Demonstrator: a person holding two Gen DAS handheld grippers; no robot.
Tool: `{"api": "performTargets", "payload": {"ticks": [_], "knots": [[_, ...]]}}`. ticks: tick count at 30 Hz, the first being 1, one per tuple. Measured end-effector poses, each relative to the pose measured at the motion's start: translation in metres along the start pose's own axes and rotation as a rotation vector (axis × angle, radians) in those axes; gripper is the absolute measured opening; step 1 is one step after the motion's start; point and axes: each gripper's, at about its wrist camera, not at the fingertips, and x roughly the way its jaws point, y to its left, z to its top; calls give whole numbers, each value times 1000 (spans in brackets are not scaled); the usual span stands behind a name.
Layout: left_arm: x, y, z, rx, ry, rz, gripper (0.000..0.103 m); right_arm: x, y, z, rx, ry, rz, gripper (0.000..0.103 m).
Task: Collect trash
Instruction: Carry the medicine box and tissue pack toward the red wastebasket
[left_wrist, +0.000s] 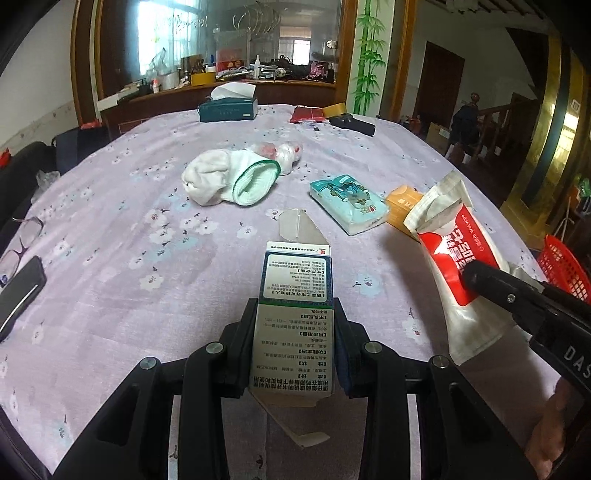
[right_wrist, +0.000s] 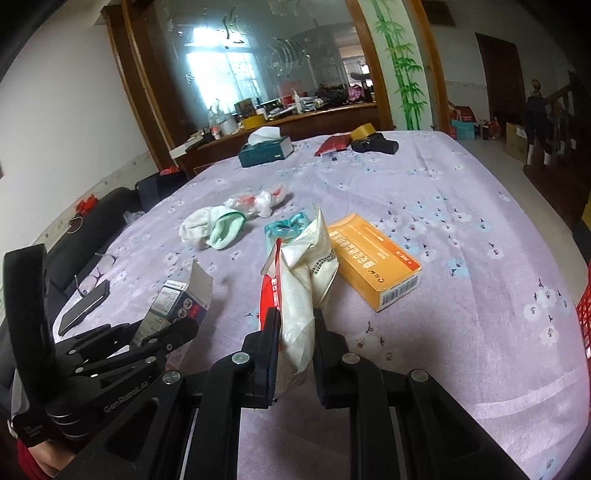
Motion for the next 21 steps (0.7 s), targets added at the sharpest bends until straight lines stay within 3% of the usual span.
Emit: {"api": "performTargets", "payload": {"ticks": [21], "knots": [[-4, -5, -3, 33, -28, 32, 34, -2, -1, -1, -3, -6, 19, 17]]}}
